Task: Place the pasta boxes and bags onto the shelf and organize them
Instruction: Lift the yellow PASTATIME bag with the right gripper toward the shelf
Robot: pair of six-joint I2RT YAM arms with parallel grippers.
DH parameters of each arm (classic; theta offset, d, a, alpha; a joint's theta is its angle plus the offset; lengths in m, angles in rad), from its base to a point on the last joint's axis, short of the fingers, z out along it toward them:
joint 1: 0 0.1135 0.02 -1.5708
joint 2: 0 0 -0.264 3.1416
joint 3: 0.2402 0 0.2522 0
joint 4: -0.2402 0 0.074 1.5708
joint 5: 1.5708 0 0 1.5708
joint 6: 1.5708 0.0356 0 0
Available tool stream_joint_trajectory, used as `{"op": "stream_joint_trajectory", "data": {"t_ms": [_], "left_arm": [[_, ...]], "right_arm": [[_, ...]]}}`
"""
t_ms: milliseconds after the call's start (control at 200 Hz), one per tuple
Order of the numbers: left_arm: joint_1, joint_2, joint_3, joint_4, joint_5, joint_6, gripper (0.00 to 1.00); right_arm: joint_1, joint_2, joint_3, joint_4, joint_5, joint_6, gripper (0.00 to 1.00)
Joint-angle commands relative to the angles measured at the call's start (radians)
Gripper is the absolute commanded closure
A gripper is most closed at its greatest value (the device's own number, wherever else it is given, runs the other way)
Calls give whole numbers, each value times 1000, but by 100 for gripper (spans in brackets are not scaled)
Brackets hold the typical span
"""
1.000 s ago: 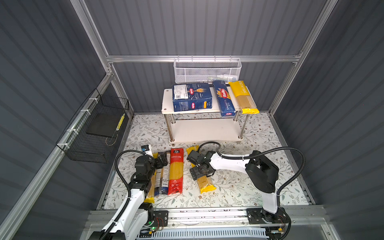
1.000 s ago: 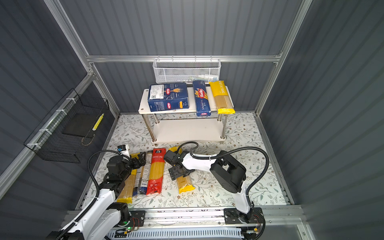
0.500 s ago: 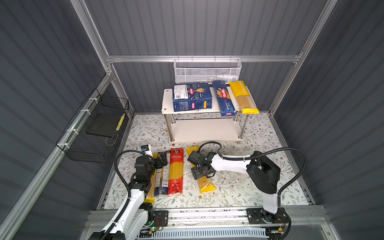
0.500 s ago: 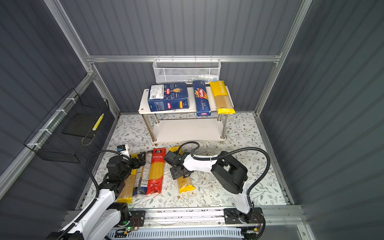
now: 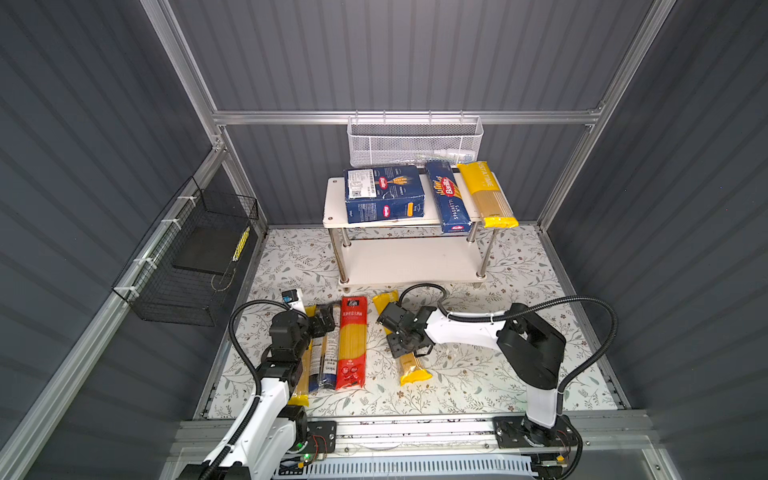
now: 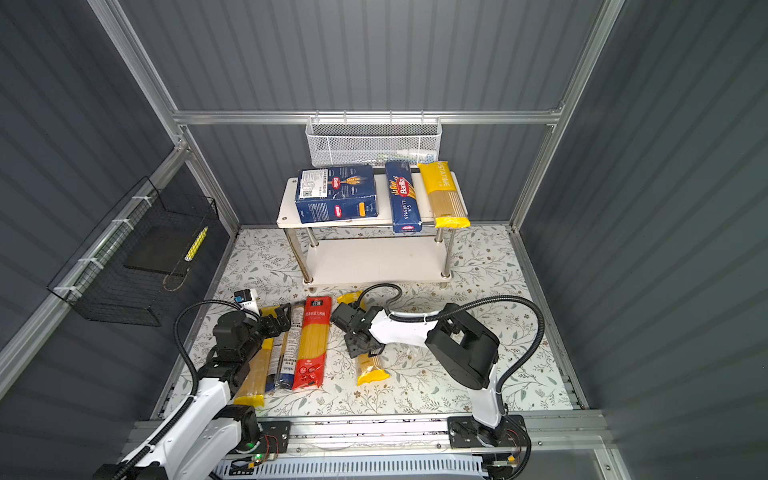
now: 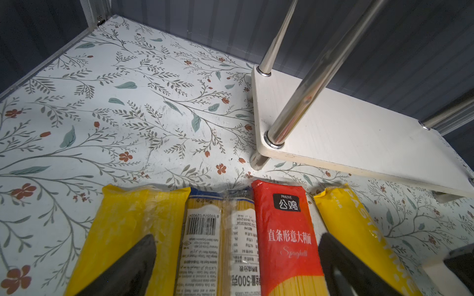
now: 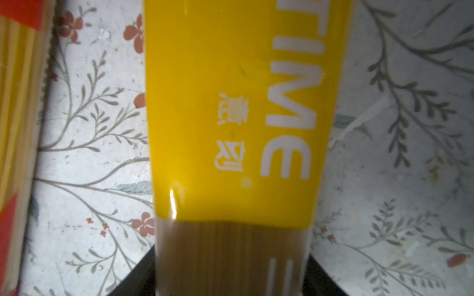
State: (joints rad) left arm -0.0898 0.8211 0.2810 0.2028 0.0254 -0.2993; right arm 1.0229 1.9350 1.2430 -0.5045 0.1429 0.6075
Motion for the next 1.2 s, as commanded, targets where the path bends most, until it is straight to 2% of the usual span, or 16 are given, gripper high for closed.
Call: {"op": "stream_joint_trajectory", "data": {"t_ms": [0,275,445,635,780,1075,1195], "left_arm": [[5,-2,17,-8,-7,16,0],[5,-8,14,-11,-16,15,0],[5,-7,15,-11,-14,15,0],[6,-6,15,-11,-14,15,0],[5,-4,17,-10,-13,14,0],[5,-2,18,-11,-13,15,0],[5,-2,18,-11,-10,16,0]], "right_arm": [[2,30,-49,-32,-35,27,38],[1,7,-70,13,-65,43,56],[2,-4,-62,18,-57,48,61],[1,-71,-98,56,-36,55,70],[1,-128,-145,110,-25,64,80],[1,-221,-212,199,-12,72,83],[-4,-275,-243,223,-2,84,88]]}}
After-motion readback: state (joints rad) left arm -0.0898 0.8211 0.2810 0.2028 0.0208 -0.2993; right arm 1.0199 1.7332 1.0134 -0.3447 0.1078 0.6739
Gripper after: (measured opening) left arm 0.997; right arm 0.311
